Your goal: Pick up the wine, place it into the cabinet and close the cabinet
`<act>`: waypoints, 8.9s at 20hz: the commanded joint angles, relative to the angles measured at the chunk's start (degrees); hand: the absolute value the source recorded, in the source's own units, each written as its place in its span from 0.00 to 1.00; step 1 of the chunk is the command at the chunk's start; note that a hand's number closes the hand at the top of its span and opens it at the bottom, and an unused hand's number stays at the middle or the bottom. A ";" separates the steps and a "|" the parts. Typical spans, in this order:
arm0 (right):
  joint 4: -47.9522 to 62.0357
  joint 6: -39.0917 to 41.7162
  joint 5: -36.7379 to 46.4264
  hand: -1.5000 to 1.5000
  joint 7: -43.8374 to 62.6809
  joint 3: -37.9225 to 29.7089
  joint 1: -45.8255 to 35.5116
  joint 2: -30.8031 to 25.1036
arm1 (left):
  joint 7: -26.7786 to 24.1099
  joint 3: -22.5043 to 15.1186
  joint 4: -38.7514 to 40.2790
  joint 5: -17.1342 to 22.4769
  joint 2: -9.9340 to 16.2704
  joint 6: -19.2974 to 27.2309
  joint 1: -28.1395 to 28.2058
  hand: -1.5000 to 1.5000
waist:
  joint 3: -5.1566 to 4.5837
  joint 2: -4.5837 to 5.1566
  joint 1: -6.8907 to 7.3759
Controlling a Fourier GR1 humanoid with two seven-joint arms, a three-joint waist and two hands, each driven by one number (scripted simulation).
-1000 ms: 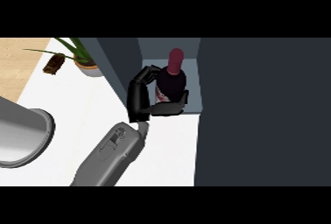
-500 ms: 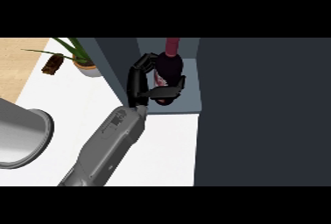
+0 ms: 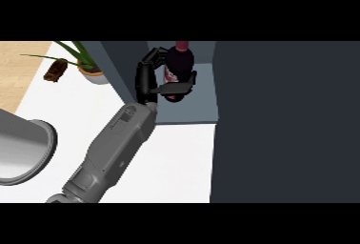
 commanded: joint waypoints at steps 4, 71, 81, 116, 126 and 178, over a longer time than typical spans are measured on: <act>-6.71 -1.76 -0.86 0.00 3.94 2.88 0.50 0.81 | -5.22 4.68 10.73 -0.52 -0.47 1.01 -8.13 1.00 | -0.02 0.15 -0.34; -2.80 -3.63 -0.53 0.00 2.87 5.09 -3.98 0.43 | -20.35 14.77 31.51 1.76 -0.49 -9.59 -11.13 0.00 | -0.08 1.01 -1.89; -0.43 -2.65 -0.54 0.00 0.64 5.54 -3.27 0.31 | -20.47 13.79 29.79 5.38 -0.49 -13.88 -8.81 0.00 | -0.03 0.50 -2.05; -2.96 -3.80 -1.93 0.00 1.68 0.47 -2.70 -2.06 | -13.95 -32.47 -34.65 15.43 -0.48 16.57 30.55 0.00 | 0.05 -0.48 1.83; -5.42 -1.56 -1.14 0.00 -0.35 2.53 3.86 -0.16 | -4.64 -35.96 -54.25 6.90 6.33 25.29 38.89 0.00 | 0.06 -0.43 1.56; -4.83 -14.44 16.32 1.00 10.62 56.77 0.08 6.99 | -8.22 -4.21 -87.97 23.59 45.20 -11.41 79.43 0.00 | -0.18 -0.96 1.92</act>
